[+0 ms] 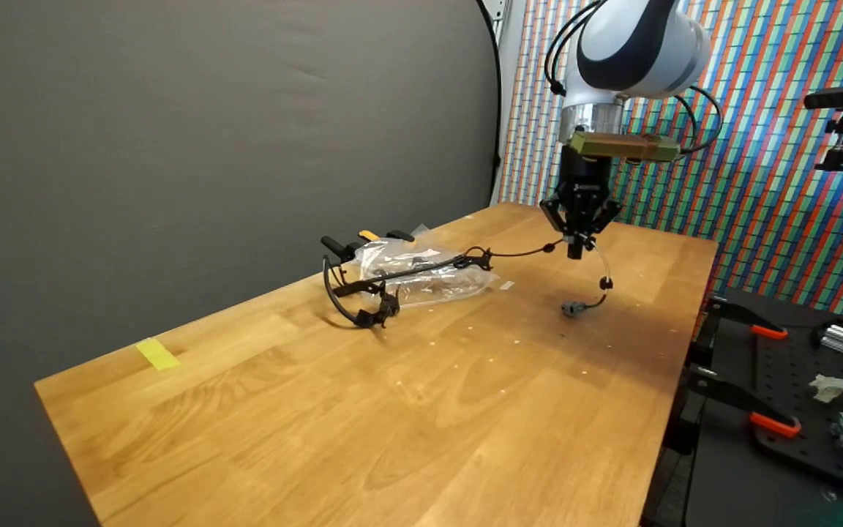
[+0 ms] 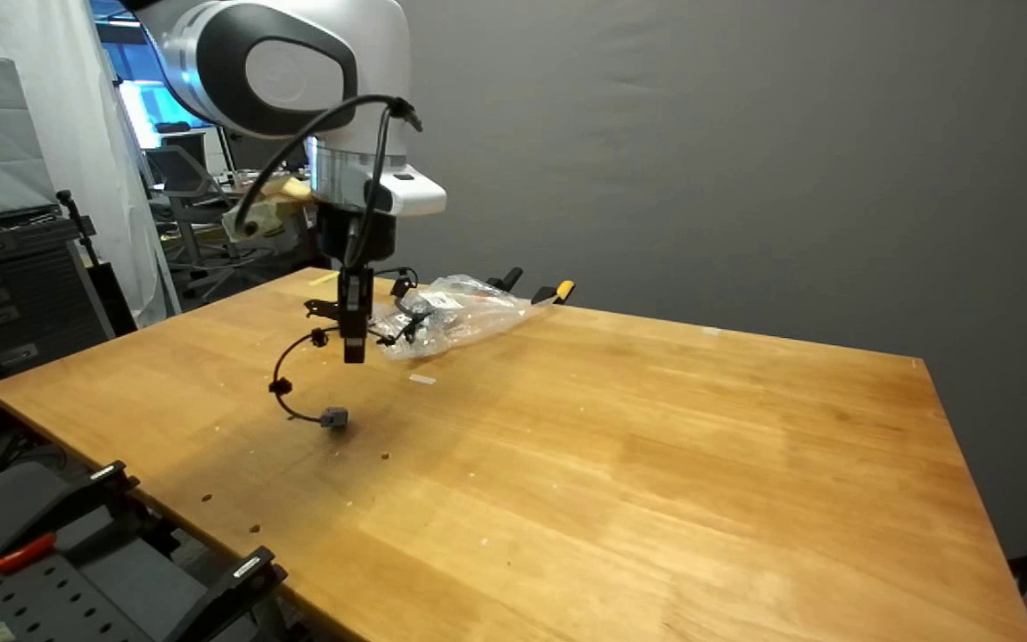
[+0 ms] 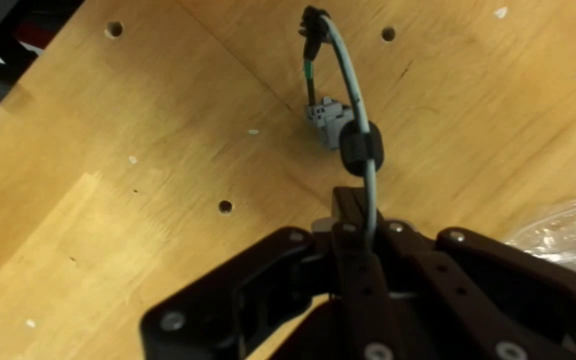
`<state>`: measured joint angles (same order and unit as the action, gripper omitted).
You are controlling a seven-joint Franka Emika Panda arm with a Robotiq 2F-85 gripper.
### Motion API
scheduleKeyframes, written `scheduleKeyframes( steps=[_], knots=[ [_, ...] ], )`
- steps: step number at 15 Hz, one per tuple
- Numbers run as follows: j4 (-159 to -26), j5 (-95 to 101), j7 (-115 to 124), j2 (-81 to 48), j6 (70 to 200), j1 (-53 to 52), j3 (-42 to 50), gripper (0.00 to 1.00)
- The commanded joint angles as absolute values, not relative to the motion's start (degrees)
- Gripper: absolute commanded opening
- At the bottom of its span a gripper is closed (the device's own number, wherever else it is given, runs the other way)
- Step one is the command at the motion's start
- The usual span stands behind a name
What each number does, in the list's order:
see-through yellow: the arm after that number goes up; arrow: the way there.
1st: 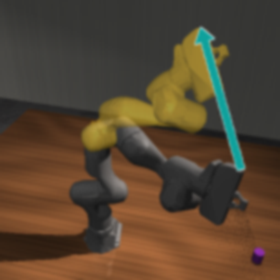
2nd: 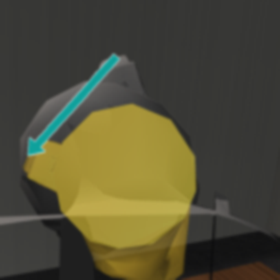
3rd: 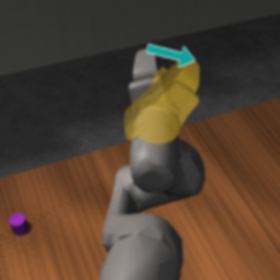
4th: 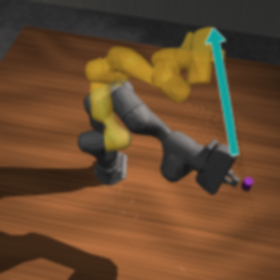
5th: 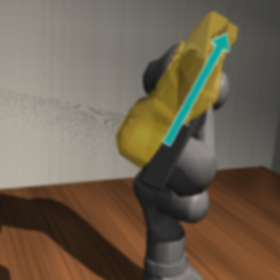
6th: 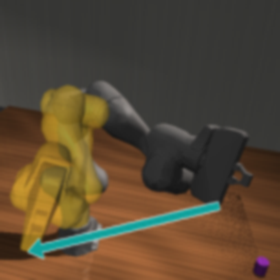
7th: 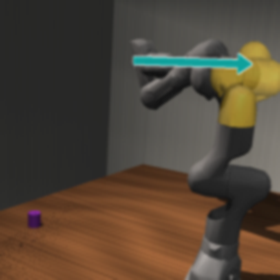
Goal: Remove the object from the plastic bag and place it on the table
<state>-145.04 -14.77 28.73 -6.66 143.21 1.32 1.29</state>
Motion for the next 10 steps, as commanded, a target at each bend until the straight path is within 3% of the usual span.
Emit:
scheduleKeyframes(
  steps=[1, 5, 6, 7, 10],
  knots=[
    [-147.4, -16.3, 27.0, -9.0, 148.7, 2.1, 2.8, 0.01],
    [-149.4, -11.8, 31.0, -11.2, 153.7, 1.5, 6.1, 0.01],
    [-149.7, -10.5, 32.0, -11.6, 154.8, 1.2, 7.1, 0.08],
    [-150.1, -8.2, 34.0, -11.8, 156.4, 0.6, 8.4, 0.29],
    [-151.5, -3.6, 39.2, -10.6, 159.9, -0.8, 11.1, 0.51]
  ],
)
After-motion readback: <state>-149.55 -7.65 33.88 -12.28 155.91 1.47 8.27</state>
